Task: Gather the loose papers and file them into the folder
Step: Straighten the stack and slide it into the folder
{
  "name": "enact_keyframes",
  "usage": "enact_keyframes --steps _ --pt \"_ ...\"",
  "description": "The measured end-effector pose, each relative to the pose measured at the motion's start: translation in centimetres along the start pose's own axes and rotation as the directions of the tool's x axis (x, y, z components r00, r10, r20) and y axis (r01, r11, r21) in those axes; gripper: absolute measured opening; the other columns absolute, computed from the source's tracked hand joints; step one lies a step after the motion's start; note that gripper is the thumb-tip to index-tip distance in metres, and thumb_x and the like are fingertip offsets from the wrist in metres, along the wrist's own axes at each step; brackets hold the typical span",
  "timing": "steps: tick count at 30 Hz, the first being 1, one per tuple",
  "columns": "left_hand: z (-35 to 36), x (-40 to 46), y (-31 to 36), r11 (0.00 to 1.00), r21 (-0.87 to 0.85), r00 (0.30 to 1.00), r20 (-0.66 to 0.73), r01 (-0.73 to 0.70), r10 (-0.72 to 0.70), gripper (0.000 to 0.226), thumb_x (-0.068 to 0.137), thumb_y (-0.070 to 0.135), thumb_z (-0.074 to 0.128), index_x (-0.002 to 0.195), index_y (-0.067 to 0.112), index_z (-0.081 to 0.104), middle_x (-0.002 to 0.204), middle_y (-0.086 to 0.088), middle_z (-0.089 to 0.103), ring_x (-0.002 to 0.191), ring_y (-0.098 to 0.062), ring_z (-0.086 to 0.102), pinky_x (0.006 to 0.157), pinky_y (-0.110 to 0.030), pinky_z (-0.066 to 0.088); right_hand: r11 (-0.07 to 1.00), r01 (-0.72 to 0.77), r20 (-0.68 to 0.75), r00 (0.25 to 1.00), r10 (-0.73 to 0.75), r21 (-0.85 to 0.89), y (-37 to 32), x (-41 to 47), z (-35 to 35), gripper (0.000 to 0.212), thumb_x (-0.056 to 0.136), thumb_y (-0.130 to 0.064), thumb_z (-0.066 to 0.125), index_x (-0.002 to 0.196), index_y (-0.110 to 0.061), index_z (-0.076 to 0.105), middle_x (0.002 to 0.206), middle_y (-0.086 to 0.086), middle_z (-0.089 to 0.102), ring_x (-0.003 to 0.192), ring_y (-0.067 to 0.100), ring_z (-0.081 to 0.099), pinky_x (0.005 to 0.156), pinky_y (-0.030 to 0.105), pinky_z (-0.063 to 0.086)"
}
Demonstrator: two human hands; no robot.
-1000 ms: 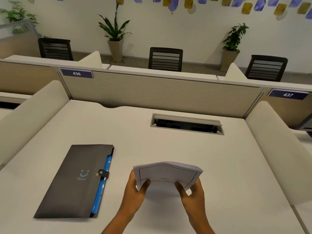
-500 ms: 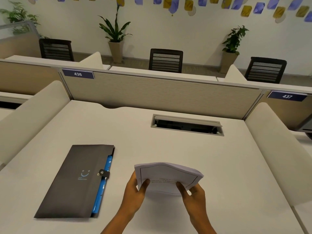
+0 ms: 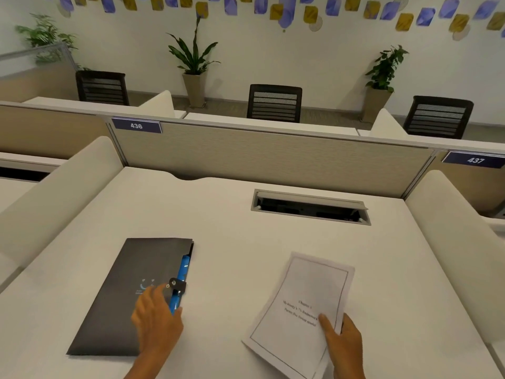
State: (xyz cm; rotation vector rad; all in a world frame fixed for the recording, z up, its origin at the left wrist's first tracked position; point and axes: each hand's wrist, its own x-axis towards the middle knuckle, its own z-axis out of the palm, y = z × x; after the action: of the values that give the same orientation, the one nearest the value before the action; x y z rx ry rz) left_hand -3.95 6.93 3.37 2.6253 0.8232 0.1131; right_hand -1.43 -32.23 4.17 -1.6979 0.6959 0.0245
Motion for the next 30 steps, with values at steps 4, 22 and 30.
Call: enact_keyframes --steps 4,22,30 --pt "0.0 1.1 -2.1 0.993 0.113 0.997 0.063 0.035 -0.042 0.087 0.068 0.027 0.093 0.138 -0.003 0.050 0.142 -0.030 0.052 0.133 -0.049 0.050 0.108 -0.065 0.044 0.997 -0.074 -0.019 0.997 0.074 -0.005 1.8 0.0 -0.6 0.043 0.093 -0.016 0.079 0.133 -0.004 0.066 0.127 0.017 0.072 0.111 0.032 0.066 0.109 0.042 0.048" --pt "-2.9 3.3 -1.1 0.993 0.054 0.988 0.102 0.109 -0.114 0.056 0.095 0.002 0.050 0.150 0.006 0.045 0.118 -0.026 0.069 0.097 -0.044 0.068 0.078 -0.050 0.054 0.959 -0.165 0.182 0.975 0.124 0.230 -2.3 -1.0 -1.7 0.028 0.094 -0.008 0.077 0.121 -0.013 0.072 0.100 0.003 0.084 0.090 0.026 0.081 0.078 0.037 0.063" --pt "-4.2 2.5 1.4 0.993 -0.116 0.995 0.099 0.034 -0.023 0.057 0.101 0.007 0.041 0.155 0.026 0.046 0.090 -0.007 0.067 0.071 -0.025 0.058 0.067 -0.039 0.045 0.968 -0.155 0.484 0.874 0.042 0.197 -8.4 -2.5 -0.2 0.028 0.097 -0.015 0.075 0.124 -0.019 0.072 0.114 0.005 0.083 0.102 0.029 0.080 0.090 0.051 0.066"
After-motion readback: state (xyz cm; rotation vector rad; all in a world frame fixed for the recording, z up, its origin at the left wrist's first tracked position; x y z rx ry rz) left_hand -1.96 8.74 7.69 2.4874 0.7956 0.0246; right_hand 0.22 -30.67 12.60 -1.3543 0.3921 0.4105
